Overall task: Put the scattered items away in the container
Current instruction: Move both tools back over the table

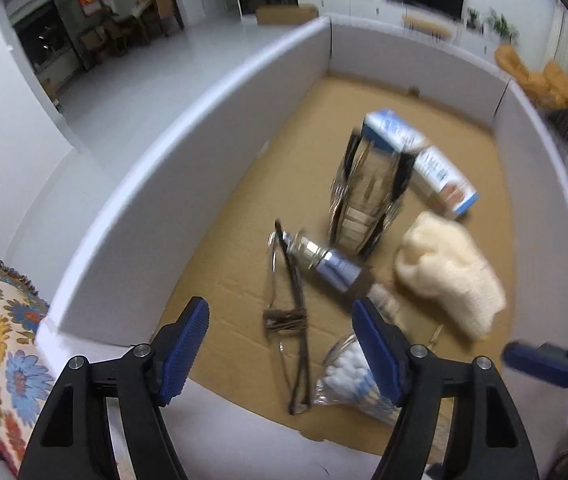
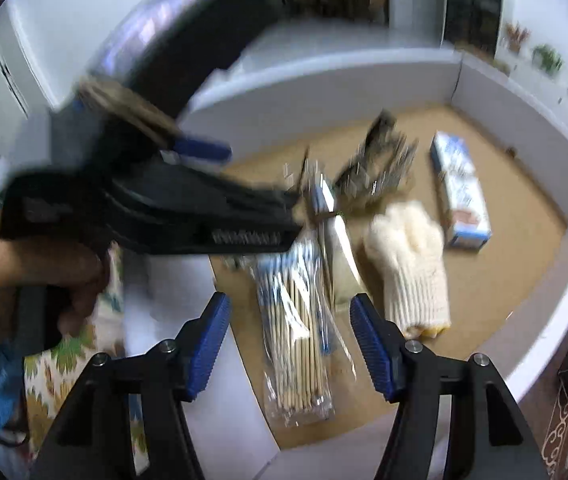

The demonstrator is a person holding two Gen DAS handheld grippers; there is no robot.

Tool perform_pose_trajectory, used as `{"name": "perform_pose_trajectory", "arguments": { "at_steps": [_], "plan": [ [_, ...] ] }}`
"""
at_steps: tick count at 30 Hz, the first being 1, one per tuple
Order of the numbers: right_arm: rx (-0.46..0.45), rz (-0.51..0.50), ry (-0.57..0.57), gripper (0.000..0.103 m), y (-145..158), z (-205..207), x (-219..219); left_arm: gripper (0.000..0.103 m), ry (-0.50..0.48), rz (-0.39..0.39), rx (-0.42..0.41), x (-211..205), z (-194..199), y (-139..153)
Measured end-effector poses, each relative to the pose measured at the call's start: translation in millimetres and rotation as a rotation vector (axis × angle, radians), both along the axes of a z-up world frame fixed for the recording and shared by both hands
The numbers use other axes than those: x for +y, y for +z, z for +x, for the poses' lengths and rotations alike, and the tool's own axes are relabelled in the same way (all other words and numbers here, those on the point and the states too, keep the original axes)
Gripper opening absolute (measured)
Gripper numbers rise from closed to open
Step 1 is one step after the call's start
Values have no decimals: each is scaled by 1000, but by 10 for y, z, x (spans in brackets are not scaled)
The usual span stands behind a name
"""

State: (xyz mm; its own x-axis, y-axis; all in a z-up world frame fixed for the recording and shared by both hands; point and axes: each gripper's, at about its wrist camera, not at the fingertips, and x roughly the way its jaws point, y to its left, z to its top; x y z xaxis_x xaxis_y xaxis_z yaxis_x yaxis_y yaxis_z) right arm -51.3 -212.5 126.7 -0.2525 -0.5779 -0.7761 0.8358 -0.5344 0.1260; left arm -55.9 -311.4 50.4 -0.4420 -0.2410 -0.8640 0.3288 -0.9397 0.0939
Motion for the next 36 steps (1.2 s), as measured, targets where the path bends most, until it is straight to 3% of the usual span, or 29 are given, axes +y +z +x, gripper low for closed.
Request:
{"name": "perform_pose_trajectory", "arguments": {
  "at_steps": [4,6,7,10,16,20,25,27,30,33,36],
  "plan": [
    [99,-223,-68,101,370,142,477,74,1,-7,199,213,287,449],
    [151,-291,-79,103,486,207,765,79,-15,-23,268,382,396,656],
    [179,-302,-90,103,521,239,891,88,-36,-27,303,505,459,758],
    [232,-286,-161,103,502,293,1368,101,-98,-30,390,888,643,971],
    [191,-169,-450,103,-21,169,2743,102,-305,55,455,1883,802,1083],
    [158,-10,-660,103,-413,167,3685,103,-464,61,370,2670,775,877],
    [106,76,-849,103,-544,307,4668,103,-523,62,195,3350,524,153],
    [80,110,-891,103,-560,377,4879,103,-513,89,121,3502,427,-125],
    [60,135,-912,103,-628,388,5101,103,-498,71,62,3677,329,-392],
    [48,162,-918,103,-688,383,5189,103,-483,42,26,3759,255,-538],
    [14,157,-916,103,-743,368,5201,103,-455,81,11,3704,191,-582]
  ]
}}
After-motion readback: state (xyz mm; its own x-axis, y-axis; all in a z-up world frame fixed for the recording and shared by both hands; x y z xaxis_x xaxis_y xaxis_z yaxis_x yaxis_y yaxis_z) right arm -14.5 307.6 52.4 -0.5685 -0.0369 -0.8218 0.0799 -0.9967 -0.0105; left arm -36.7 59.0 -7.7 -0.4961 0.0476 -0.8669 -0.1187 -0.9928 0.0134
